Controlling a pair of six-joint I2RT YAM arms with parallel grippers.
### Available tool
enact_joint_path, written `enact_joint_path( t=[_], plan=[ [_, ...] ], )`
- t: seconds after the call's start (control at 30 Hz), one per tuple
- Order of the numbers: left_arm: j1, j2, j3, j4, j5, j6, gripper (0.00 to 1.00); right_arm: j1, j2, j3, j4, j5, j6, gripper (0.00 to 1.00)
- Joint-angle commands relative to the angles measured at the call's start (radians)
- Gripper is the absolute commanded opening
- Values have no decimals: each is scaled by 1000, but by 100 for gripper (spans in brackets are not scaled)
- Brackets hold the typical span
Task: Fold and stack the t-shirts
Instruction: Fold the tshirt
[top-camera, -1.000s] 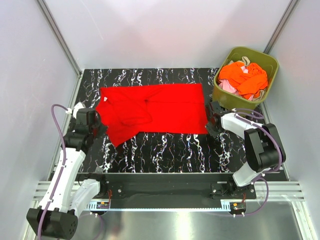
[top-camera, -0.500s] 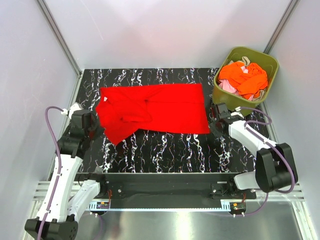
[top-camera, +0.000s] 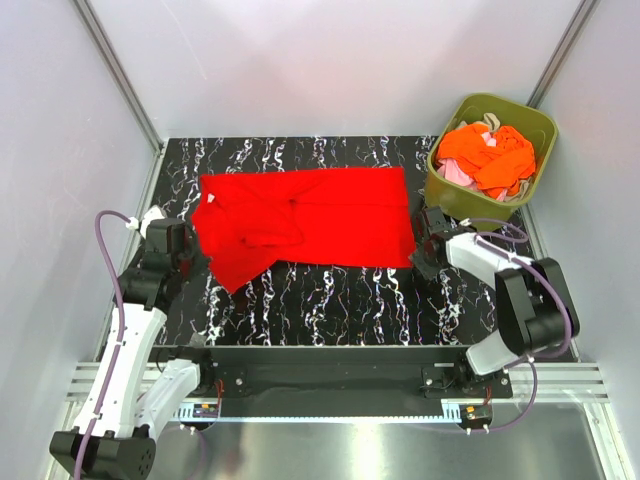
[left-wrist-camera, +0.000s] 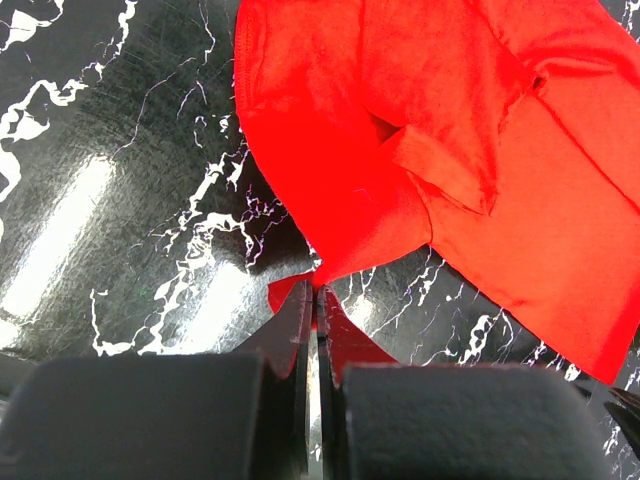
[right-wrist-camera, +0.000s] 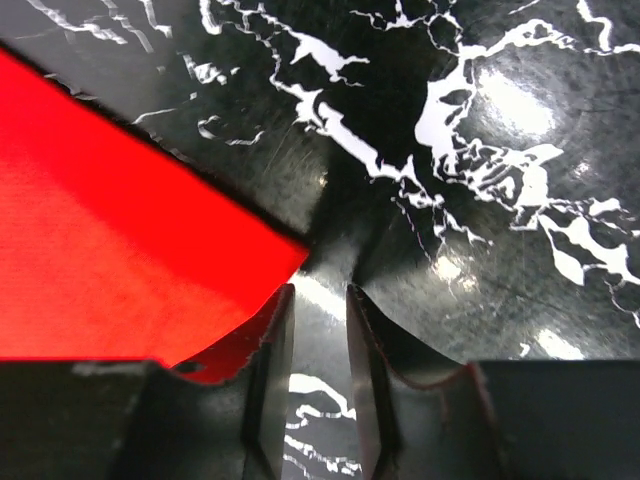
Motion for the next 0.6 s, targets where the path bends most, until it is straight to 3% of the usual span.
enact_joint_path(
  t=[0.0, 0.57],
  plan=[
    [-3, -2, 41, 37, -18, 17, 0, 4, 47, 65, 12, 10, 36, 35],
    [-3, 3, 43, 64, -4, 17, 0, 4, 101, 87, -1, 47, 57, 40]
  ],
)
